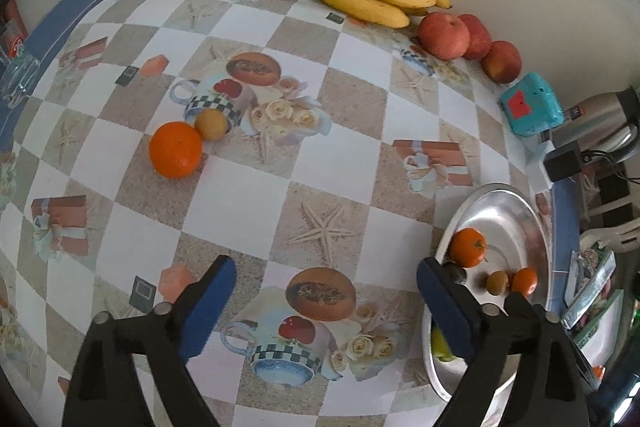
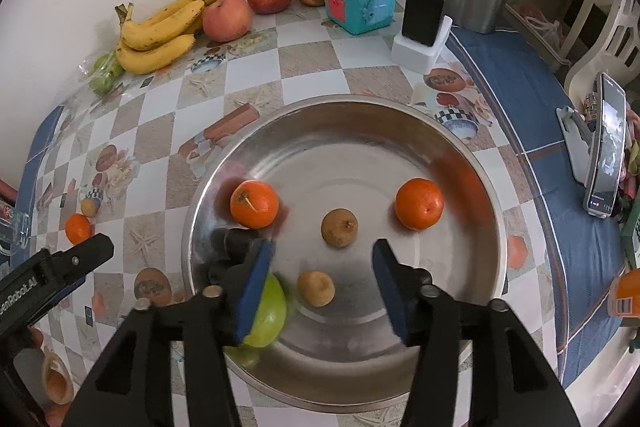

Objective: Organize fruits
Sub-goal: 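Move both open tools back from the basin toward the loose orange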

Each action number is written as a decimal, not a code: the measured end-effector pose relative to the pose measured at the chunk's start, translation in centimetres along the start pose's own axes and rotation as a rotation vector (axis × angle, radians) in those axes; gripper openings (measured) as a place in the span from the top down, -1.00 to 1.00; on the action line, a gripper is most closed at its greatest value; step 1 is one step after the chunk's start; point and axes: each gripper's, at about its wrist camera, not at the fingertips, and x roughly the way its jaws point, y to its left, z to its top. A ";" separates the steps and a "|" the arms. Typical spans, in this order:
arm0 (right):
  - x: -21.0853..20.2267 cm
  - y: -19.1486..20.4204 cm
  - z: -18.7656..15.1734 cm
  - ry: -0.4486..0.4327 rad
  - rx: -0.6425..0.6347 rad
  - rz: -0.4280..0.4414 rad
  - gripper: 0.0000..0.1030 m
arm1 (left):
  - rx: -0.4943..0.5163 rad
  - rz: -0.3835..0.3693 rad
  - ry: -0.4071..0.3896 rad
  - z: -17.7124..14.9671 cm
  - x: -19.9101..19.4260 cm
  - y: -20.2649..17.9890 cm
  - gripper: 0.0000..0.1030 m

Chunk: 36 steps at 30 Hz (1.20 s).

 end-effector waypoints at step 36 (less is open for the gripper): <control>0.1 1.4 0.2 -0.033 -0.053 0.007 -0.77 | 0.059 0.135 -0.078 0.5 -0.7 0.7 -1.00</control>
